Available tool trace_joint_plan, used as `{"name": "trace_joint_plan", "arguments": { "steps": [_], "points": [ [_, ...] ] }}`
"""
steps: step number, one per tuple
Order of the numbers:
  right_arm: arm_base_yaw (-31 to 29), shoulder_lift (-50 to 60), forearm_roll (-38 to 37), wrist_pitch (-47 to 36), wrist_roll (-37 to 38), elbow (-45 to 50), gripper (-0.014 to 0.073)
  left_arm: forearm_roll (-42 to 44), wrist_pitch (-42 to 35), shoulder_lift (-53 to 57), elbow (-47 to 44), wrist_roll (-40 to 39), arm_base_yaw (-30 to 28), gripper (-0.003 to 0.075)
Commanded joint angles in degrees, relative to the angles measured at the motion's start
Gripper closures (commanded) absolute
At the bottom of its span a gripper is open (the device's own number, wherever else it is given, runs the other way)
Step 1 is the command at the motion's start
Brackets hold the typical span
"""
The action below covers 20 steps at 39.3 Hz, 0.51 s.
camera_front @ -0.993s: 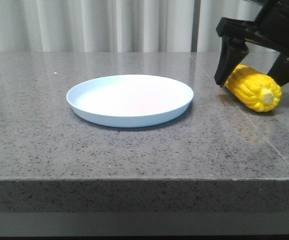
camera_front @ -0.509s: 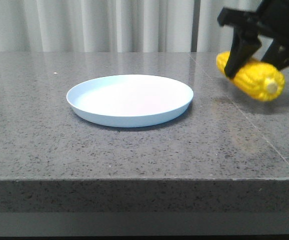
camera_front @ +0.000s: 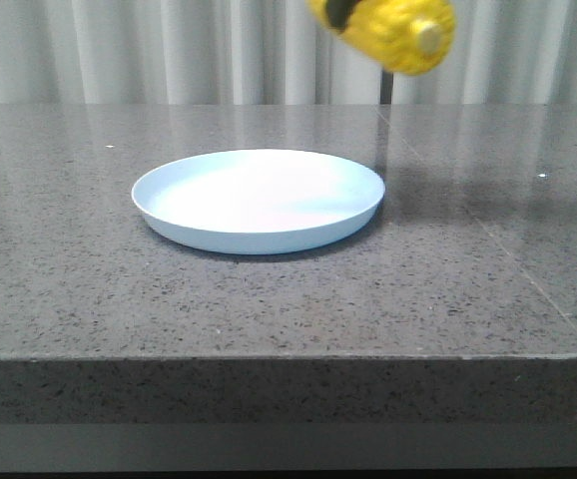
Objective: Place corn on plate with both arms
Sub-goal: 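Carry the corn with the right gripper over the plate and lower it, then open the right gripper and lift it away from the corn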
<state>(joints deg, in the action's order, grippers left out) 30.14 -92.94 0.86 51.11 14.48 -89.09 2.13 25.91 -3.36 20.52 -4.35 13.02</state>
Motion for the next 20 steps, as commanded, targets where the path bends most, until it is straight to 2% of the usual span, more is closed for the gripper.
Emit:
{"name": "trace_joint_plan", "arguments": {
  "steps": [1,11,14,20],
  "points": [
    [3.4,-1.7,-3.4,-0.3,2.7,-4.1,0.0349,0.2,-4.3,-0.6,1.5,-0.2,-0.1,0.0741],
    [6.5,-9.0,-3.4,-1.0,3.8,-4.4,0.0344,0.2,-4.3,-0.6,1.5,-0.2,-0.1,0.0741],
    [6.5,-10.3,-3.4,-1.4,3.8,-4.4,0.0296,0.2,-4.3,-0.6,1.5,-0.2,-0.1,0.0741],
    [6.5,-11.2,-3.4,-1.0,3.8,-4.4,0.0142,0.2,-4.3,-0.6,1.5,-0.2,-0.1,0.0741]
  ]
}}
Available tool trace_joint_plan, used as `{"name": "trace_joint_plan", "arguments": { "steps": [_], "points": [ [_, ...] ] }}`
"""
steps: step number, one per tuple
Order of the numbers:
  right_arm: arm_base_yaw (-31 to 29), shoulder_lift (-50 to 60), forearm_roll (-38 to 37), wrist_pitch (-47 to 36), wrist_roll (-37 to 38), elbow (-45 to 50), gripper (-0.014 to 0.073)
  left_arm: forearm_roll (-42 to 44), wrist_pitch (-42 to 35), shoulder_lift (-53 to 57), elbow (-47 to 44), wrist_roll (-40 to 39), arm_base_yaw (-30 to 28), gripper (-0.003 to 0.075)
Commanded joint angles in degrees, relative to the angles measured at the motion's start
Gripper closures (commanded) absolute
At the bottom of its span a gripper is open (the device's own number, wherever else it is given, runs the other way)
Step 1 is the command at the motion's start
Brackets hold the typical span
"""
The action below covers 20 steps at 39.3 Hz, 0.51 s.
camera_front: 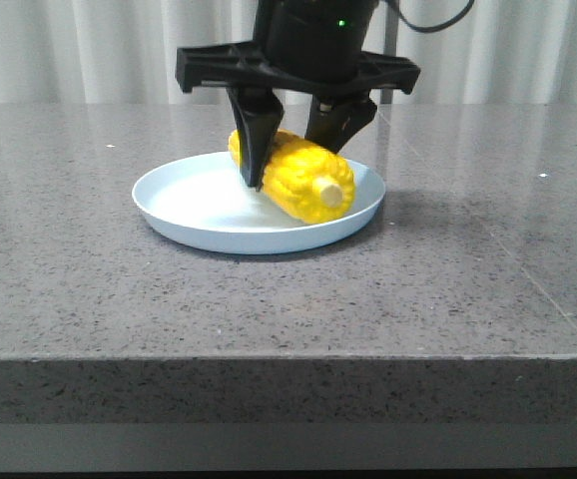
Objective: Place corn on plate with both arms
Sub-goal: 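Open the right gripper and lift it away from the corn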
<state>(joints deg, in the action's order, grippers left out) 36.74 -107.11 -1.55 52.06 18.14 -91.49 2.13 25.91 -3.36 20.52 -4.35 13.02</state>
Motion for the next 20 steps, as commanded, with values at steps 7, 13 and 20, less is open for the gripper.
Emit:
{"name": "trace_joint_plan", "arguments": {
  "steps": [7,13,20],
  "points": [
    [0.0,4.3,-2.3,-2.0,0.1,-2.5,-0.0048,0.2,-4.3,-0.6,1.5,-0.2,-0.1,0.0741],
    [0.0,7.0,-4.7,-0.7,0.1,-5.0,-0.0069,0.2,-4.3,-0.6,1.5,-0.2,-0.1,0.0741],
    [-0.7,9.2,-4.8,4.3,0.2,-10.7,0.0023,0.2,-4.3,-0.6,1.5,-0.2,-0.1,0.0741]
  ]
}}
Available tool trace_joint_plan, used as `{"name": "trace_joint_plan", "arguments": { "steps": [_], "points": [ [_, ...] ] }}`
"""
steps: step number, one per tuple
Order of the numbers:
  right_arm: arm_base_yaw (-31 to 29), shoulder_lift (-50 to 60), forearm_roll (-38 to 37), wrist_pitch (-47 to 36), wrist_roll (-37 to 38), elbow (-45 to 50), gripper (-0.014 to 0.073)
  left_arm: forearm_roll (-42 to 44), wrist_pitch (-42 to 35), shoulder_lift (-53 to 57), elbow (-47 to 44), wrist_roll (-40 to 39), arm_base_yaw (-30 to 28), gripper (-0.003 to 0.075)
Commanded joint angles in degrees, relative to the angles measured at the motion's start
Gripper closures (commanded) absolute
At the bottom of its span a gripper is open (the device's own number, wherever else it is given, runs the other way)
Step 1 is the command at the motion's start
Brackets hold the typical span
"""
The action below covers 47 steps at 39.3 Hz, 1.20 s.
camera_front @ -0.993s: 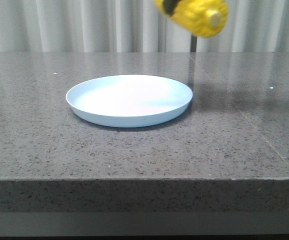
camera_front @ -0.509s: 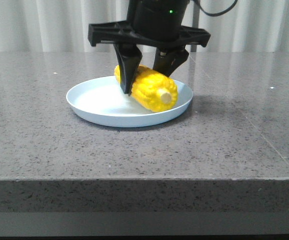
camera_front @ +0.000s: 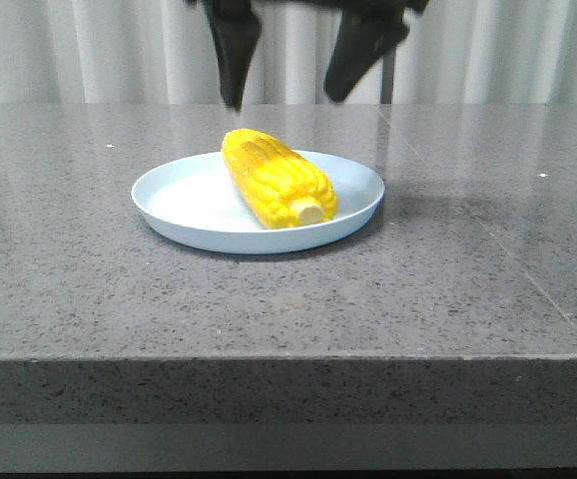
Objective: Place corn on plate with both arms
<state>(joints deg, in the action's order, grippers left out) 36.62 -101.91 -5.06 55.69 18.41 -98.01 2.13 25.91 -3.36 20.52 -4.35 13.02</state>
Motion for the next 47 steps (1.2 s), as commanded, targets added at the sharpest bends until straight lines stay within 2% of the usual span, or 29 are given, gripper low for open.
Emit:
{"name": "trace_joint_plan", "arguments": {
  "steps": [1,6,9,17,20,25,36,42,47],
  "points": [
    [-0.7,4.1,-1.3,1.3,0.0,-5.0,0.0076,0.2,-4.3,-0.6,1.5,-0.2,-0.1,0.0741],
    [-1.8,4.3,-1.3,2.1,0.2,-6.8,0.0346,0.2,-4.3,-0.6,1.5,-0.2,-0.1,0.0741],
    [-2.4,4.5,-1.3,2.1,0.2,-6.8,0.0447,0.2,-4.3,-0.6,1.5,-0.2,-0.1,0.0741],
    [-6.8,5.6,-1.3,3.2,3.0,-6.8,0.058,0.2,-4.3,-0.6,1.5,-0.2,-0.1,0.0741],
    [-9.4,6.9,-1.3,4.4,3.6,-6.2,0.0659,0.2,-4.3,-0.6,1.5,-0.2,-0.1,0.0741],
    [-14.5,11.3,-1.3,5.2,3.6,-2.5,0.0657,0.2,-4.3,-0.6,1.5,-0.2,-0.1,0.0741],
    [-24.8,26.6,-1.4,-0.7,2.7,16.7,0.0657,0.2,-4.3,-0.6,1.5,-0.2,-0.1,0.0741],
    [-25.2,36.1,-4.3,-6.6,1.3,28.6,0.0657,0.2,-4.3,-0.6,1.5,-0.2,-0.1,0.0741],
    [-25.2,45.9,-4.6,-14.7,0.9,39.1,0.0657,0.2,-4.3,-0.6,1.5,-0.2,-0.1,0.0741]
  ]
}}
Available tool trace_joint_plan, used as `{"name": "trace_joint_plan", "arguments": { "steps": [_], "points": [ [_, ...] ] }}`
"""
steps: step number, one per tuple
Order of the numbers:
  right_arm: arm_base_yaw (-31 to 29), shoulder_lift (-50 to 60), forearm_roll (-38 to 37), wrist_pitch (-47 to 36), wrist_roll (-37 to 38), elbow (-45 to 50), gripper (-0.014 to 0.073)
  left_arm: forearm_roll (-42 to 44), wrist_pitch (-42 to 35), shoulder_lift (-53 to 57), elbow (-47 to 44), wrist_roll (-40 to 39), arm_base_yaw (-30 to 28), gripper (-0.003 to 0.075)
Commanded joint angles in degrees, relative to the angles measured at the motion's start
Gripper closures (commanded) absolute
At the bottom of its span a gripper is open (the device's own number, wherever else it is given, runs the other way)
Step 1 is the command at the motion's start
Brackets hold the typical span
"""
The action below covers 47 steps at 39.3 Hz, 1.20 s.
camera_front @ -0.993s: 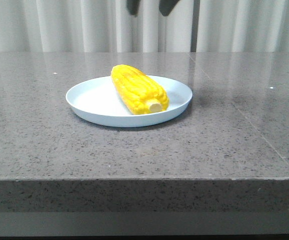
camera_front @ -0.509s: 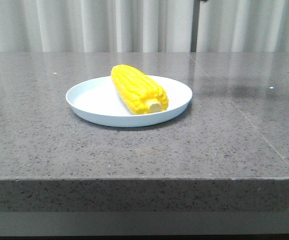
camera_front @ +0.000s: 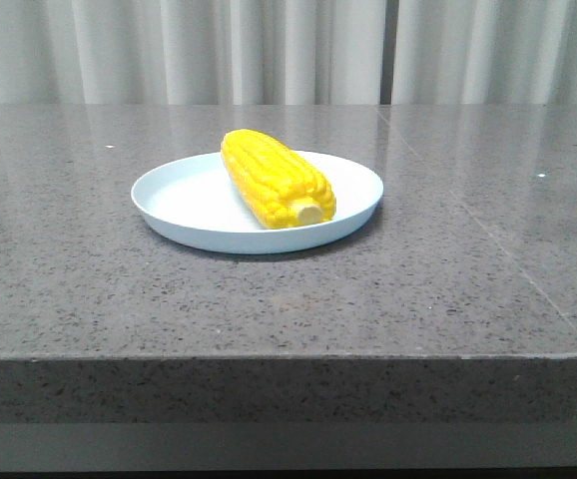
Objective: Place corn on plate with both arms
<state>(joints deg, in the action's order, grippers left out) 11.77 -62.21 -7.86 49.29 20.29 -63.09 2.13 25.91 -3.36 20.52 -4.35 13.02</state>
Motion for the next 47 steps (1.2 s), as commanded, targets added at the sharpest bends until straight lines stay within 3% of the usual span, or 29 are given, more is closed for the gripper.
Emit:
{"name": "trace_joint_plan", "arguments": {
  "steps": [1,10,23,47],
  "points": [
    [-0.3,8.3,-1.8,-10.3,-1.1,6.5,0.0657,0.2,-4.3,-0.6,1.5,-0.2,-0.1,0.0741],
    [-0.3,26.8,-3.6,-24.5,-2.6,24.6,0.0657,0.2,-4.3,-0.6,1.5,-0.2,-0.1,0.0741],
    [-0.3,51.1,-3.9,-28.5,-2.6,38.7,0.0657,0.2,-4.3,-0.6,1.5,-0.2,-0.1,0.0741],
    [-0.3,55.3,-3.9,-29.1,-2.6,39.1,0.0657,0.2,-4.3,-0.6,1.5,-0.2,-0.1,0.0741]
  ]
}}
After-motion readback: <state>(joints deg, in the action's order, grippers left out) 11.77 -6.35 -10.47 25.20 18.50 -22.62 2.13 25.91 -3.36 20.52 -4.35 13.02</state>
